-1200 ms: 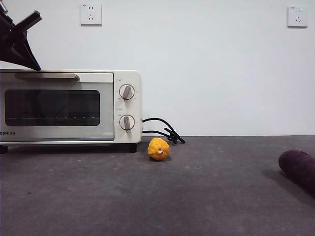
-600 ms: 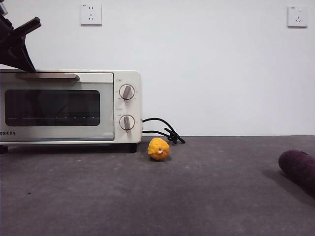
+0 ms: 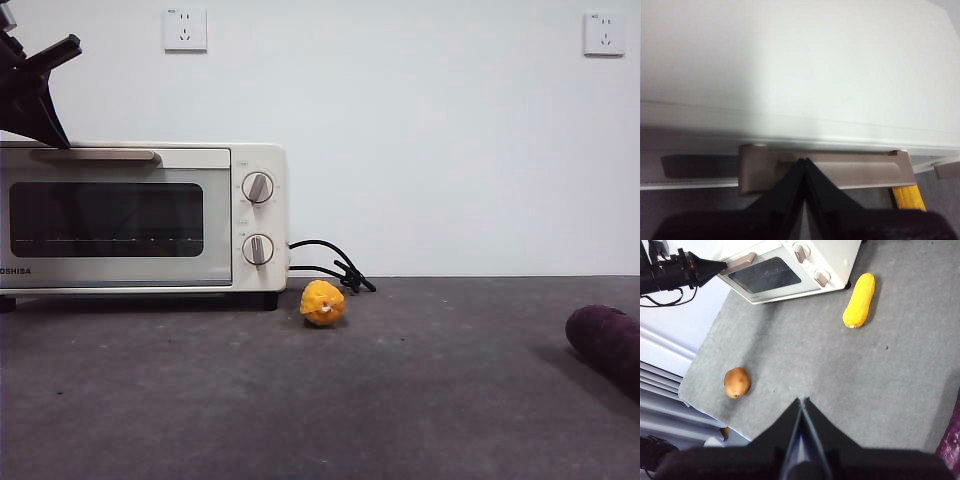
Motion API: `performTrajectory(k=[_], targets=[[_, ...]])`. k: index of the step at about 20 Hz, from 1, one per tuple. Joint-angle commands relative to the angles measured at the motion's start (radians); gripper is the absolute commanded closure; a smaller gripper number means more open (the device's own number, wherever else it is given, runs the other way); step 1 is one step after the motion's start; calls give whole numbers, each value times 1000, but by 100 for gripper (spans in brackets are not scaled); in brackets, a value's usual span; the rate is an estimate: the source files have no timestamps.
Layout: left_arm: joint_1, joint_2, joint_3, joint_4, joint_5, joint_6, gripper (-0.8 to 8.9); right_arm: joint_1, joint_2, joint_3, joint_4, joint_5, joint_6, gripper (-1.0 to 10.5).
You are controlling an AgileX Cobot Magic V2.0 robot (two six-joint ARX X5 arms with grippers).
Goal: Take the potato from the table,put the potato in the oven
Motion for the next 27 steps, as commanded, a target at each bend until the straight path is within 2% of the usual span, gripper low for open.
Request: performTrajectory(k=[1, 13, 22, 27], targets=[[2, 14, -14, -60, -11, 27, 819, 0, -3, 3, -1, -7, -1, 946], [-9, 14, -14, -187, -22, 82, 819, 0, -68, 3, -3, -6, -2, 946], [-46, 14, -14, -268, -135, 161, 819, 0, -125, 3, -51, -6, 4, 946], [-71, 14, -14, -285, -146, 179, 819, 0, -140, 3, -67, 6, 3, 946]])
